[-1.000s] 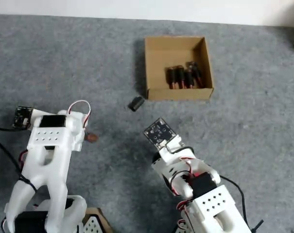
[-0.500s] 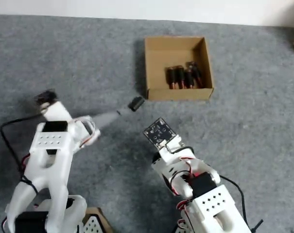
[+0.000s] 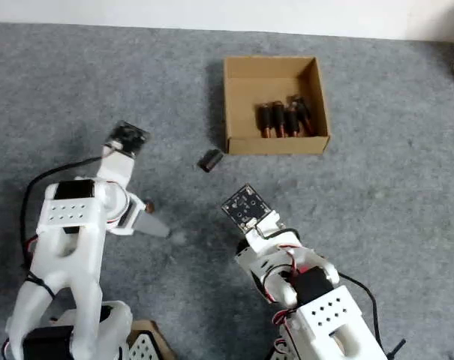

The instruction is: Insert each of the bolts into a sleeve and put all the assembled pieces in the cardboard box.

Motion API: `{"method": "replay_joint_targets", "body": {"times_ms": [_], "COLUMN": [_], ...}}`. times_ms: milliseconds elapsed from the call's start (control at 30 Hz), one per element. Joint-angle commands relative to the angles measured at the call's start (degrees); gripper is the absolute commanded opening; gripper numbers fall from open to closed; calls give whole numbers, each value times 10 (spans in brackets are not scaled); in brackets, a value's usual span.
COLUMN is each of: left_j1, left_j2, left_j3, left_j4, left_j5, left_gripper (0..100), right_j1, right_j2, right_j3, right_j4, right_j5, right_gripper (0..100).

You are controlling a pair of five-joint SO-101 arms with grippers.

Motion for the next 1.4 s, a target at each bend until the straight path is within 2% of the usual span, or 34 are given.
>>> {"method": "replay_joint_targets", "body": {"times_ms": [0, 67, 233, 533, 700, 733, 833, 1100, 1367], "left_j1": [-3, -5, -10, 0, 34, 58, 73, 106, 95], "left_j2": [-15, -15, -15, -14, 36, 106, 160, 290, 350], "left_j3": [-28, -24, -24, -28, -72, -135, -185, -300, -344], "left_j4": [-1, -3, -17, -12, 46, 105, 135, 156, 155], "left_j5": [-91, -113, -270, -428, -441, -440, -440, -440, -442], "left_gripper": [362, 337, 319, 322, 319, 319, 319, 319, 319], "right_j1": [-1, -1, -1, -1, -1, -1, -1, -1, -1], "right_j2": [-7, -7, -7, -7, -7, -7, -7, -7, -7], "right_j3": [-4, -4, -4, -4, -4, -4, -5, -6, -6], "right_j4": [-14, -14, -14, -14, -14, -14, -14, -14, -14], "right_j5": [7, 7, 7, 7, 7, 7, 7, 7, 7], "right_gripper": [5, 5, 5, 5, 5, 5, 5, 5, 5]}}
